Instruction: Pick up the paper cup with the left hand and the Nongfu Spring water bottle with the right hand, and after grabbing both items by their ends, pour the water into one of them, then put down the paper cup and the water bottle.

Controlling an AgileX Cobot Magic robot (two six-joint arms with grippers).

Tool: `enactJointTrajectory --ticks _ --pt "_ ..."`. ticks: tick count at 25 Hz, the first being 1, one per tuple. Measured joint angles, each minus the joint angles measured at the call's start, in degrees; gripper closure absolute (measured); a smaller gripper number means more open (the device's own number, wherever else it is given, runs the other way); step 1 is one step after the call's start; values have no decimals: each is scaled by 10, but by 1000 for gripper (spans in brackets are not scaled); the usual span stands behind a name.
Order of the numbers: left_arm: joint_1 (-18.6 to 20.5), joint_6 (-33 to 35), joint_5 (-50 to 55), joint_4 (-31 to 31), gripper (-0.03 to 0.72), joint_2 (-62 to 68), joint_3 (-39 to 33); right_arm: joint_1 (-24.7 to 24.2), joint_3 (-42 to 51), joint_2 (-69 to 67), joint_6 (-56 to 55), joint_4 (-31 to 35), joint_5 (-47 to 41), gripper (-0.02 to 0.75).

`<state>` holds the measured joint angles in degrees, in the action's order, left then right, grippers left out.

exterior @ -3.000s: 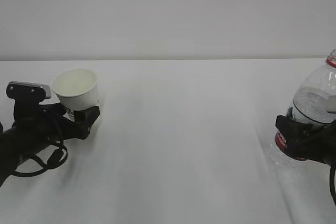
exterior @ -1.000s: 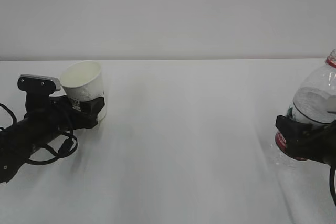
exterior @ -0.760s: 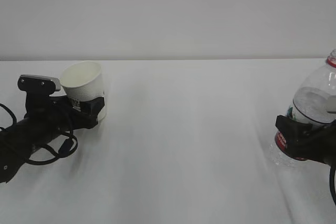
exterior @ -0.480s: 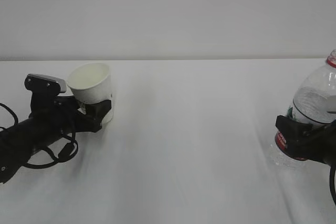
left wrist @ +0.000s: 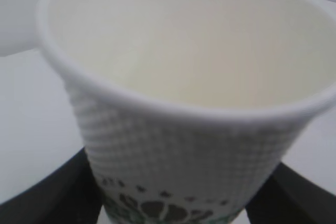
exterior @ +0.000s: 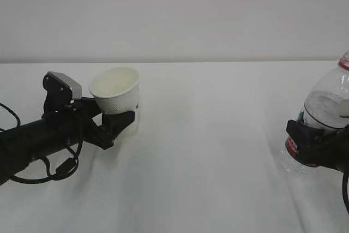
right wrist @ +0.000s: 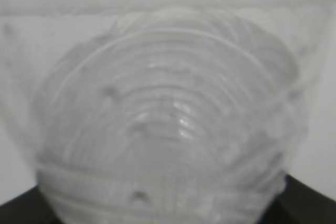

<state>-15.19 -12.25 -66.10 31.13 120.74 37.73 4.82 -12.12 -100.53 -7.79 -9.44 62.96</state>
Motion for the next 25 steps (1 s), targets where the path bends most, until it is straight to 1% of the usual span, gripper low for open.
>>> enactJointTrajectory --ticks 3,10,15,20,22,25 --pt "0 -18 0 27 143 0 0 0 0 0 3 0 0 253" --pt "0 -47 0 112 143 0 0 0 1 0 5 0 0 253" --pt "0 -55 0 170 143 0 0 0 2 0 12 0 -1 253" --pt "0 -79 1 227 143 -11 0 0 2 0 15 0 -1 253" --pt "-4 -82 1 242 143 -17 1 0 2 0 17 0 -1 253" --pt "-27 -86 1 248 143 -24 6 0 2 0 17 0 -1 253"
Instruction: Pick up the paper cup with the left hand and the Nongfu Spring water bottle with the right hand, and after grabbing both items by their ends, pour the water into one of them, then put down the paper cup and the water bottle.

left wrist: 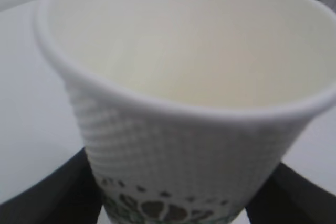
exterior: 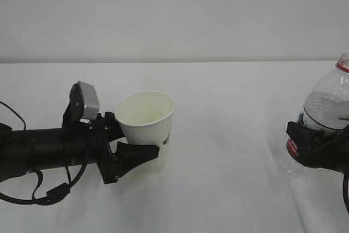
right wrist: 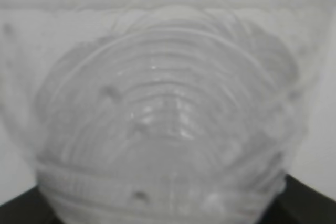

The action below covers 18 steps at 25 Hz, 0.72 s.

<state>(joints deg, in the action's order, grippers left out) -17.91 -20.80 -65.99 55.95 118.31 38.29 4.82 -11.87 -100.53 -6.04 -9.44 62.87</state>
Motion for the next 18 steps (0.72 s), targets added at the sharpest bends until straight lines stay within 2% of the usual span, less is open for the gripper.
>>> enactJointTrajectory --ticks 3,9,18 --pt "-36 -4 0 -1 143 -1 12 0 0 0 1 0 0 253" --pt "-97 -15 0 -51 143 -1 26 0 15 14 1 1 0 253" --pt "-141 -17 0 -61 143 -1 50 0 19 98 -3 4 -27 253"
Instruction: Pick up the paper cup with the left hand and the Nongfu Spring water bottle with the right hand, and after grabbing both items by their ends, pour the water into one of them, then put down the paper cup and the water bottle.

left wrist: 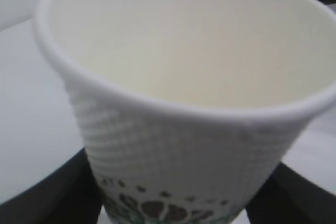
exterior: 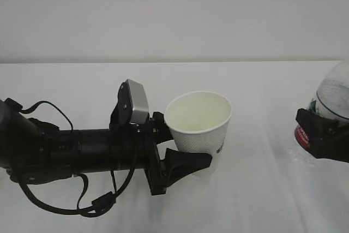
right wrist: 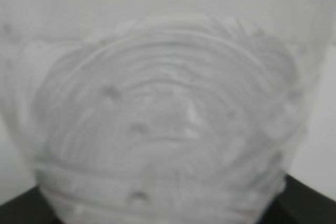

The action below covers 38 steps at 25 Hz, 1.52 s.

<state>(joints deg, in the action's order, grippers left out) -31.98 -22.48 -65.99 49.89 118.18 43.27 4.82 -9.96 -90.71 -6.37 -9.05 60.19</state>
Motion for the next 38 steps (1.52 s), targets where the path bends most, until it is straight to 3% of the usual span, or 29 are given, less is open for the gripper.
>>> enactJointTrajectory --ticks 19,30,38 --pt "-63 -45 0 17 143 0 2 0 3 215 0 0 -258 253" --pt "-66 -58 0 27 143 0 3 0 -13 279 0 -9 -387 253" --pt "-66 -59 17 49 143 0 6 0 -42 283 0 -57 -404 253"
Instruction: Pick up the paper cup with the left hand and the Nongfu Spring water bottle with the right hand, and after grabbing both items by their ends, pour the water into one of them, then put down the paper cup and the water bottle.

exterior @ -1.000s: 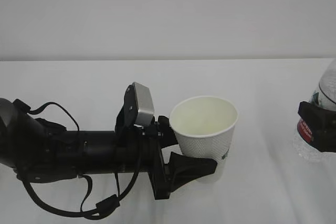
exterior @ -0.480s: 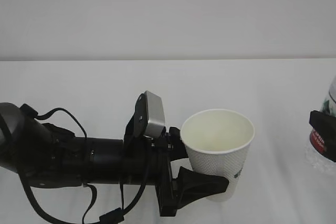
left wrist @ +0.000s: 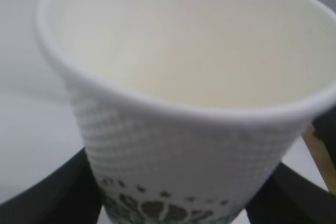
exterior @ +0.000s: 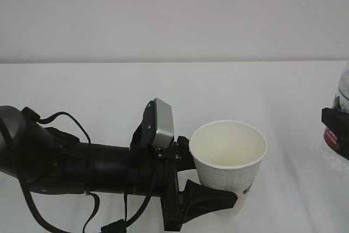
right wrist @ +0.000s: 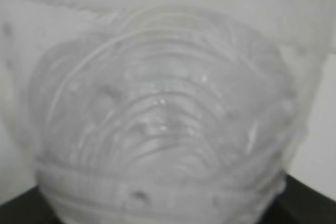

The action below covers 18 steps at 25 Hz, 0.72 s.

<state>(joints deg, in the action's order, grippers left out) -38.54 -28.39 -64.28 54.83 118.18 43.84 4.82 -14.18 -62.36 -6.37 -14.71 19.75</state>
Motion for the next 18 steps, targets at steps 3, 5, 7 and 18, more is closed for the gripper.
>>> enactJointTrajectory --ticks 3,5,7,18 --pt "-8 0 29 0 143 0 0 0 -1 0 8 -15 -2 253" --pt "-15 0 39 0 143 0 0 0 -1 0 19 -17 -8 253" --pt "-22 0 40 -5 143 0 0 0 -1 0 33 -18 -16 253" --pt "-49 -7 56 -22 144 0 45 0 -1 0 131 -19 -21 253"
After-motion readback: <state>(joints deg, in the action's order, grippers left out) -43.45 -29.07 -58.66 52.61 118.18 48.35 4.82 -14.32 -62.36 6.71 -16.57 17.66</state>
